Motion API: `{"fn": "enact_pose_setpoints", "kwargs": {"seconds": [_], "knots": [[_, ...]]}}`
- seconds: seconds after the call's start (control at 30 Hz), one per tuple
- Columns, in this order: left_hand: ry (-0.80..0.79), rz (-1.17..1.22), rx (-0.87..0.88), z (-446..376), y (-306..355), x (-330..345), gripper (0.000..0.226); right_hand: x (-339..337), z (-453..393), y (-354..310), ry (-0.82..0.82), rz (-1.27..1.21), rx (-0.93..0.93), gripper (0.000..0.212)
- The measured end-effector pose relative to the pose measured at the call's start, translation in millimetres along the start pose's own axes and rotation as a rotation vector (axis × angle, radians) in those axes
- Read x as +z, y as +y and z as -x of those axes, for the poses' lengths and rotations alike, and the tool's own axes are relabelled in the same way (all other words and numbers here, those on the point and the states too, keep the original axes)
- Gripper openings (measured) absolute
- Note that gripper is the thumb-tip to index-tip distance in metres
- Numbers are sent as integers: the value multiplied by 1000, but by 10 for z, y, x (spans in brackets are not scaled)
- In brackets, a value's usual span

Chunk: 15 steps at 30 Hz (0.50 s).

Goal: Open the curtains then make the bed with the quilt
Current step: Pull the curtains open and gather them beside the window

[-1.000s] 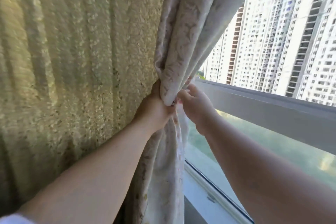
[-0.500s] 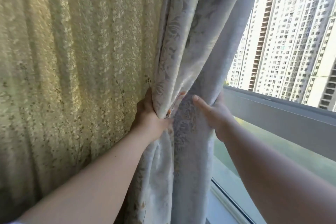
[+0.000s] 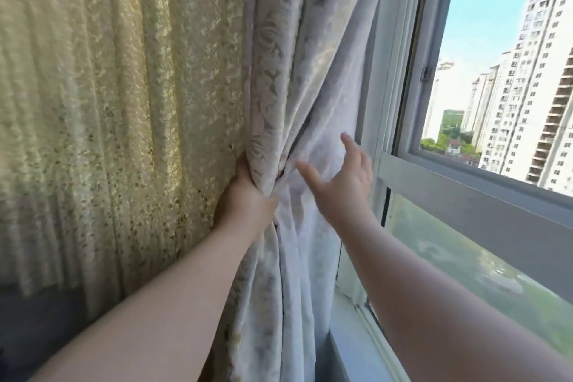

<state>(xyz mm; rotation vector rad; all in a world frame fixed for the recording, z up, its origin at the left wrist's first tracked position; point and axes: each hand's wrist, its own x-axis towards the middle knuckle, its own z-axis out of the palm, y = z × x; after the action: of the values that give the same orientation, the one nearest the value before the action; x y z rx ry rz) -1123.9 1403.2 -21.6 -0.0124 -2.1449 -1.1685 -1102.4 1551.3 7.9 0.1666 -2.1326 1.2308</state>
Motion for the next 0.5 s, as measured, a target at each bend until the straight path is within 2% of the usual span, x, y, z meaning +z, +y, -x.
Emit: {"fn": "enact_pose_setpoints", "kwargs": {"seconds": [0.03, 0.1, 0.27, 0.4, 0.5], "knots": [[19, -39, -23, -68, -60, -22, 78, 31, -117, 104, 35, 17, 50, 97], [69, -95, -30, -164, -157, -75, 80, 50, -345, 284, 67, -56, 152, 113], [163, -194, -22, -525, -464, -249, 76, 312, -863, 588, 21, -140, 295, 123], [160, -171, -8, -901, -707, -335, 74, 792, -1006, 487, -137, -313, 339, 114], [106, -169, -23, -1230, -894, -320, 78, 1323, -971, 170, -375, -444, 261, 111]]}}
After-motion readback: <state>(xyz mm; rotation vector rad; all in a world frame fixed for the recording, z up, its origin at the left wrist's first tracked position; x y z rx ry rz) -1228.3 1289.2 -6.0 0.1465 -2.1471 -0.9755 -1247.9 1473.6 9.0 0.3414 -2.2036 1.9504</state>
